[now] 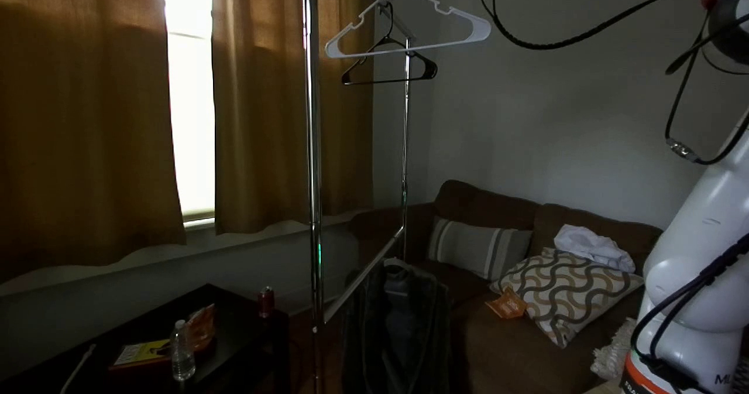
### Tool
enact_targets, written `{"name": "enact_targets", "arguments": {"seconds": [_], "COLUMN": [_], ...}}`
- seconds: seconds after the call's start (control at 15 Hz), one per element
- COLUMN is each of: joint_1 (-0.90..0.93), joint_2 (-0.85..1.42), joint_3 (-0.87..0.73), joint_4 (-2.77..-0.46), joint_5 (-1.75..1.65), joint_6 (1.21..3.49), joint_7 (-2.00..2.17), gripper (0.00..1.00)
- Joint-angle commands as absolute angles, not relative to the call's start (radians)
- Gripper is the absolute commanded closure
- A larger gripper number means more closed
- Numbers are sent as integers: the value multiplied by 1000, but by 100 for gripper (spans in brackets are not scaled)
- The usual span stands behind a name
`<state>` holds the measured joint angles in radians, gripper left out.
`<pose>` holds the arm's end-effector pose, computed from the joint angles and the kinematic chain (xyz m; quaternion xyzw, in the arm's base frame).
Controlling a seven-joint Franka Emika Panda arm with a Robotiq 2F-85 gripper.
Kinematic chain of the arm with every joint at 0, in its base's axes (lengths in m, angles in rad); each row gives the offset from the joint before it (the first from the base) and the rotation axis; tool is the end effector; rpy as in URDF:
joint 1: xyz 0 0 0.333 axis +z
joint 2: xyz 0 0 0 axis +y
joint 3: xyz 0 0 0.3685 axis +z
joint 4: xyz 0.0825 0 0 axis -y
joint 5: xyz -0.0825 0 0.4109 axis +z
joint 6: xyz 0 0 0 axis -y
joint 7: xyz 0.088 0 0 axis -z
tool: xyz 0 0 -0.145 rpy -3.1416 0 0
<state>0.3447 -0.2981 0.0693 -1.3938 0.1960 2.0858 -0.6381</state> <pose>0.4170 0.2133 0.9655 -0.7575 -0.4416 -0.4795 0.0348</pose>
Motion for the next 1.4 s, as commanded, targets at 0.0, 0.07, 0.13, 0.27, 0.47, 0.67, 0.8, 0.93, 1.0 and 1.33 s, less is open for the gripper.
{"name": "enact_targets", "arguments": {"seconds": [0.0, 0.07, 0.13, 0.27, 0.47, 0.67, 0.8, 0.93, 1.0, 1.33], "joint_1": [332, 330, 312, 304, 290, 285, 287, 293, 295, 285], "joint_2": [-432, -459, -483, -538, -607, -665, -691, -710, -715, -715], "joint_3": [74, 73, 82, 81, 84, 87, 89, 89, 89, 89], "joint_4": [-1508, -1529, -1545, -1597, -1675, -1763, -1821, -1879, -1904, -2023], "joint_5": [168, 167, 180, 171, 147, 111, 94, 86, 86, 35], "joint_6": [2004, 1982, 1950, 1901, 1832, 1783, 1764, 1755, 1753, 1773], "joint_7": [-603, -596, -594, -569, -546, -539, -539, -541, -539, -539], "gripper": [98, 98, 98, 98, 98, 98, 98, 98, 98, 98]}}
